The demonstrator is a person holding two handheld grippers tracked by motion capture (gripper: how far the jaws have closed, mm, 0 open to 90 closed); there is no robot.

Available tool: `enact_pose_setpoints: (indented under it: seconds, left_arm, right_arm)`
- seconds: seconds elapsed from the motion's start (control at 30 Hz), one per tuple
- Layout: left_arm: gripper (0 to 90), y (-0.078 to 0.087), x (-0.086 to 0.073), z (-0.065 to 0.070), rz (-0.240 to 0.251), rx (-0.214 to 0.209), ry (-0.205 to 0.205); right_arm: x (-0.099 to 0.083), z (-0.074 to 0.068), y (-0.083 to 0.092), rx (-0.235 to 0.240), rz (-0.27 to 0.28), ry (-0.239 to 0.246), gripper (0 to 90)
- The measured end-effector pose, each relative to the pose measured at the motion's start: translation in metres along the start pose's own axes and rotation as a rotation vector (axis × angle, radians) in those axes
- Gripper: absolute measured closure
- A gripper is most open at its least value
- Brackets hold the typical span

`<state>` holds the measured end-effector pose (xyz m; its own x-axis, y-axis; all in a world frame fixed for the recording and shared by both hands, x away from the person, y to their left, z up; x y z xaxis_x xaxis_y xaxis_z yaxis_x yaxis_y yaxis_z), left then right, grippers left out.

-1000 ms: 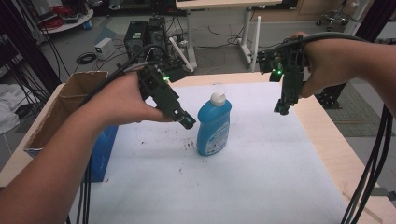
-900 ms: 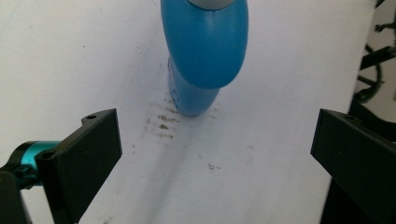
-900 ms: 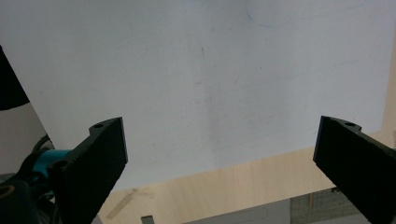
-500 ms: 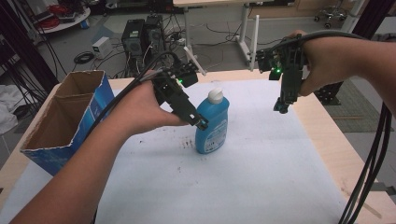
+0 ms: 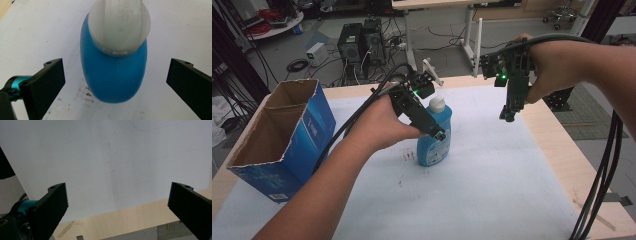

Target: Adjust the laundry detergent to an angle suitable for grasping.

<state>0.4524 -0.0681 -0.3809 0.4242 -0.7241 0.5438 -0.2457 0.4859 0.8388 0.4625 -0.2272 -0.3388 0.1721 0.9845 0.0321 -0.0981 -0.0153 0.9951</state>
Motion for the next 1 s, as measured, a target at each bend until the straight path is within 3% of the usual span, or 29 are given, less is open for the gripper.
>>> enact_pose_setpoints:
  seconds: [0.27,1.0]
  left_arm:
    - [1.8,-0.011,0.008,0.002,0.028,0.014,0.025]
    - [2.9,-0.03,0.012,-0.005,0.029,0.078,0.047]
  right_arm:
    - [-0.005,0.0,-0.001,0.003,-0.003,-0.008,2.2]
    - [-0.005,-0.001,-0.001,0.002,-0.002,-0.011,2.2]
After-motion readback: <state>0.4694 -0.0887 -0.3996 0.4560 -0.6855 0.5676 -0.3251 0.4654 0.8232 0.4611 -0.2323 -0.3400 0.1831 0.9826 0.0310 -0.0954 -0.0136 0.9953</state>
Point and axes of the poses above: each handheld gripper's, and its own axes: y roughly backward along the jaws, x roughly out of its top, z roughly to its right, the point moved 10 cm from there along -y, roughly forward along the jaws, and after that the axes turned 2 degrees about z, right-handed, at the moved point
